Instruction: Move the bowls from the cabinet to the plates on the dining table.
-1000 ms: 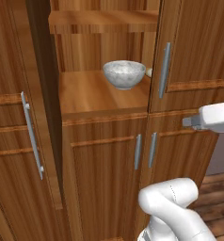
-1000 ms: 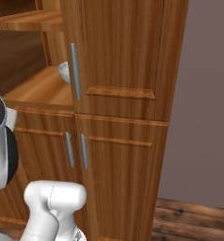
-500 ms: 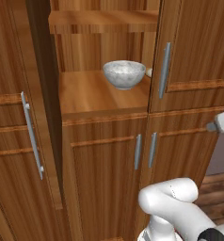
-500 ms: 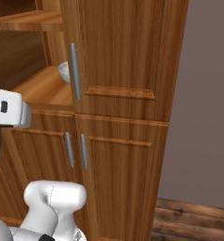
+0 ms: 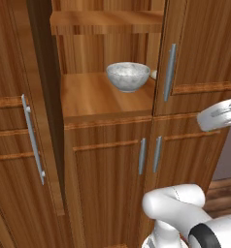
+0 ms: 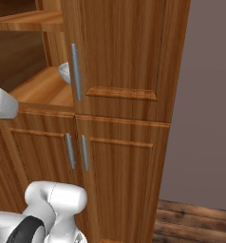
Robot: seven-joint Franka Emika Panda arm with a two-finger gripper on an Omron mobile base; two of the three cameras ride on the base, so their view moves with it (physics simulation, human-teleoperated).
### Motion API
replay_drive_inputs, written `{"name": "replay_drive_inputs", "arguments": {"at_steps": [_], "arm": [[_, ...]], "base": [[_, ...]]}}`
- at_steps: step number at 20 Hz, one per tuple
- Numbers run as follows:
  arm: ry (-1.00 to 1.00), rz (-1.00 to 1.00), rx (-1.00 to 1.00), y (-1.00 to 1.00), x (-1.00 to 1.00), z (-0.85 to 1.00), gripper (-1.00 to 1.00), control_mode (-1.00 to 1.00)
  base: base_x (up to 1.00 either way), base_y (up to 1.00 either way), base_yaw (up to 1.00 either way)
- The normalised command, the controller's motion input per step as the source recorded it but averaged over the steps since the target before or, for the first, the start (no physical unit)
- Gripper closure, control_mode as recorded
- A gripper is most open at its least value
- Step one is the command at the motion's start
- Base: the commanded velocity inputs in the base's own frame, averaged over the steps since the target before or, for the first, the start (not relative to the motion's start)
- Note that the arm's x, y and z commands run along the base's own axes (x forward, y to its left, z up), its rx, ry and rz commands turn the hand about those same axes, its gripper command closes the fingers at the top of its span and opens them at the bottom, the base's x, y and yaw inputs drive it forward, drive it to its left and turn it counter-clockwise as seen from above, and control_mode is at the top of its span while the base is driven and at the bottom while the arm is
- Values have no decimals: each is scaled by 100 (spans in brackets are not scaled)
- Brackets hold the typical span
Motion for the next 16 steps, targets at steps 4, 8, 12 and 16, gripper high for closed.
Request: {"name": "replay_drive_inputs", "arguments": {"at_steps": [4, 8, 12, 16], "arm": [[2, -13, -1, -11, 11, -36, -100, -100], [2, -12, -1, -26, 29, -54, -100, -100], [-5, -3, -1, -13, 29, -27, -100, -100], [-10, 0, 0, 0, 0, 1, -100, -100]], "base": [[0, 0, 0], [0, 0, 0], [0, 0, 0], [0, 0, 0]]}}
